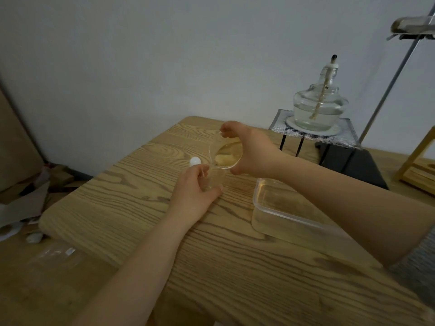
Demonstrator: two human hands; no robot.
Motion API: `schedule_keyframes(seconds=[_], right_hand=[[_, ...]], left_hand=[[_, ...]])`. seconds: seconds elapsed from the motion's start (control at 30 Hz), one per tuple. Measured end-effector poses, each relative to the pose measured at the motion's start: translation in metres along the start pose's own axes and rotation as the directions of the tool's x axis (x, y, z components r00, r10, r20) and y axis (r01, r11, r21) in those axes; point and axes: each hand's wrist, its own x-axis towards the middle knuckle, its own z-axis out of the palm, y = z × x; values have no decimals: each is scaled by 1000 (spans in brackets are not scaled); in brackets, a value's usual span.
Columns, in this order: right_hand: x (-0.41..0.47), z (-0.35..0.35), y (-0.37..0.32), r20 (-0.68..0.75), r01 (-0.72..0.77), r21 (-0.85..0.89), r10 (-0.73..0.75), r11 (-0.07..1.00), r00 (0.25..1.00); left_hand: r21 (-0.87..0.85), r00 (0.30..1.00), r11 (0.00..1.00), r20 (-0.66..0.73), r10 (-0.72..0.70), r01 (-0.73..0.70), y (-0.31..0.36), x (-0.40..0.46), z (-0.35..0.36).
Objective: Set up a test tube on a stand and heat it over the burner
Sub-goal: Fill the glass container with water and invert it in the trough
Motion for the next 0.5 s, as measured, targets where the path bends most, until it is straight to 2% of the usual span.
schedule_keyframes(seconds=[0.5], right_hand=[[9, -5, -4, 8, 62, -71, -61, 996, 998]], left_hand=[[-37, 1000, 999, -12, 1, -2, 2, -1, -1]])
